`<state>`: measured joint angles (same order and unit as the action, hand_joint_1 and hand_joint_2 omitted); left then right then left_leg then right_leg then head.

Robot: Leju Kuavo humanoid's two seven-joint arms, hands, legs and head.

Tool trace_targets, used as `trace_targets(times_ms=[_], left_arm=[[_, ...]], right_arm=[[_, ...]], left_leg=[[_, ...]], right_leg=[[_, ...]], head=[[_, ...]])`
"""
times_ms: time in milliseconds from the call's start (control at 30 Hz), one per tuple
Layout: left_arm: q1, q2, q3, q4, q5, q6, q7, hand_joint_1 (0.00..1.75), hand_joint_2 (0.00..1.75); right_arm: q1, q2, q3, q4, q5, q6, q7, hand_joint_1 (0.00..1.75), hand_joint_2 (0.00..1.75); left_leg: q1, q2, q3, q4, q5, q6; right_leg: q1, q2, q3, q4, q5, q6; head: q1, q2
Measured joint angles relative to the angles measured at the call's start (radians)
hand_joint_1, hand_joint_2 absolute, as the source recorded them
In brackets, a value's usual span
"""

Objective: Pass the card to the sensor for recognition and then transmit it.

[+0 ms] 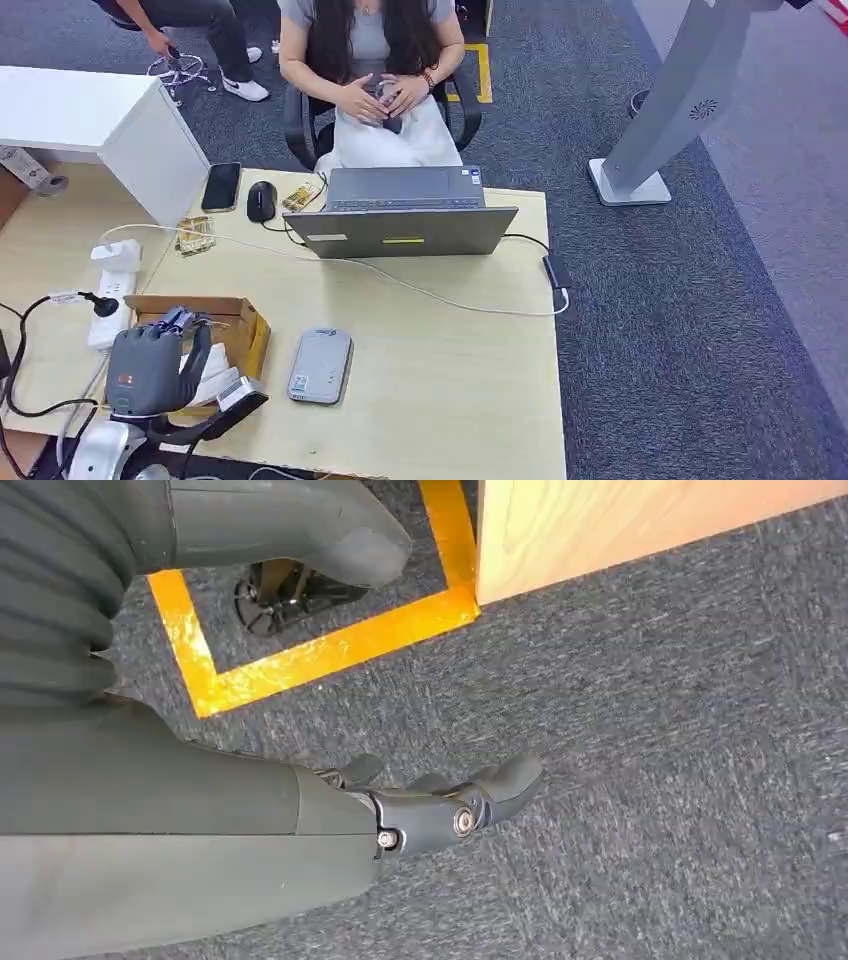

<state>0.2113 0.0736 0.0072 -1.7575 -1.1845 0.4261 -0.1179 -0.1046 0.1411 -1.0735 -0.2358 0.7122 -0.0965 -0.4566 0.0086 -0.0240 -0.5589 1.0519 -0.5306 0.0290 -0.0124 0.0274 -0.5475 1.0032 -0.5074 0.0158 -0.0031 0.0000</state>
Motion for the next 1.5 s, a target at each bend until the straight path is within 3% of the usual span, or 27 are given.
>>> trace_targets(times_ms=[267, 467, 633, 733, 1067, 1133, 1233, 1267, 1433, 1467, 1500], left_arm=[[-0.074, 0.03, -0.046, -0.018, -0.008, -0.029, 0.013, 1.75, 1.75], [-0.287, 0.066, -0.092, 0.013, -0.054, -0.079, 0.096, 1.75, 1.75], [-0.589, 0.109, -0.092, 0.26, -0.118, -0.067, 0.14, 1.75, 1.75], [-0.712, 0.127, -0.092, 0.395, -0.127, -0.053, 0.144, 1.75, 1.75], [-0.756, 0.132, -0.092, 0.46, -0.129, -0.043, 0.143, 1.75, 1.75], [-0.819, 0.137, -0.092, 0.58, -0.141, -0.037, 0.156, 1.75, 1.75], [-0.832, 0.138, -0.092, 0.628, -0.141, -0.03, 0.155, 1.75, 1.75], [-0.834, 0.138, -0.092, 0.644, -0.141, -0.025, 0.154, 1.38, 1.75], [-0.835, 0.138, -0.092, 0.693, -0.14, -0.013, 0.151, 1.38, 1.75], [-0.834, 0.138, -0.092, 0.698, -0.14, -0.013, 0.151, 0.0, 1.75], [-0.834, 0.138, -0.092, 0.703, -0.14, -0.013, 0.151, 0.0, 1.75]], right_arm=[[0.0, 0.0, 0.0, 0.0, 0.002, 0.0, 0.0, 0.0, 1.75], [-0.018, 0.001, 0.003, 0.0, 0.034, 0.003, 0.02, 0.0, 1.75], [-0.051, 0.008, 0.032, 0.0, 0.061, -0.001, 0.055, 0.0, 1.75], [-0.059, 0.011, 0.047, 0.0, 0.063, -0.003, 0.061, 0.0, 1.75], [-0.061, 0.013, 0.052, 0.0, 0.063, -0.003, 0.062, 0.0, 1.75], [-0.064, 0.015, 0.062, 0.001, 0.063, -0.003, 0.069, 0.0, 1.75], [-0.064, 0.016, 0.067, 0.002, 0.06, -0.003, 0.069, 0.0, 1.75], [-0.063, 0.016, 0.068, 0.002, 0.058, -0.003, 0.069, 0.0, 1.75], [-0.063, 0.016, 0.069, 0.002, 0.056, -0.003, 0.069, 0.0, 1.75], [-0.063, 0.016, 0.069, 0.003, 0.056, -0.003, 0.069, 0.0, 1.75], [-0.063, 0.016, 0.069, 0.003, 0.056, -0.003, 0.069, 0.0, 1.75]], left_leg=[[0.0, 0.0, 0.0, 0.0, 0.0, 0.0], [0.0, -0.002, -0.001, 0.001, 0.002, 0.002], [0.001, -0.004, -0.003, 0.001, 0.007, 0.003], [0.0, -0.002, -0.003, 0.001, 0.007, 0.003], [0.0, -0.002, -0.003, 0.001, 0.006, 0.003], [0.0, -0.003, -0.005, 0.001, 0.006, 0.003], [0.0, -0.003, -0.005, 0.001, 0.006, 0.003], [0.0, -0.002, -0.005, 0.001, 0.006, 0.003], [0.0, -0.002, -0.006, 0.001, 0.006, 0.003], [0.0, -0.002, -0.006, 0.001, 0.006, 0.003], [0.0, -0.002, -0.006, 0.001, 0.006, 0.003]], right_leg=[[0.0, 0.0, -0.001, 0.0, 0.0, 0.0], [0.0, -0.001, -0.001, 0.0, 0.002, 0.002], [0.0, -0.002, -0.001, 0.0, 0.006, 0.003], [0.0, -0.001, -0.001, 0.001, 0.006, 0.003], [0.0, 0.0, -0.002, 0.001, 0.006, 0.003], [0.0, -0.001, -0.002, -0.001, 0.006, 0.003], [0.0, -0.001, -0.002, -0.001, 0.006, 0.003], [0.0, -0.001, -0.002, -0.001, 0.006, 0.003], [0.0, -0.001, -0.003, -0.001, 0.006, 0.003], [0.0, -0.001, -0.003, -0.001, 0.006, 0.003], [0.0, -0.001, -0.003, -0.001, 0.006, 0.003]], head=[[0.0, 0.0], [0.001, 0.0], [0.0, 0.0], [0.001, 0.0], [0.0, 0.0], [0.0, 0.0], [0.0, 0.0], [0.0, 0.0], [0.0, 0.0], [0.0, 0.0], [0.0, 0.0]])
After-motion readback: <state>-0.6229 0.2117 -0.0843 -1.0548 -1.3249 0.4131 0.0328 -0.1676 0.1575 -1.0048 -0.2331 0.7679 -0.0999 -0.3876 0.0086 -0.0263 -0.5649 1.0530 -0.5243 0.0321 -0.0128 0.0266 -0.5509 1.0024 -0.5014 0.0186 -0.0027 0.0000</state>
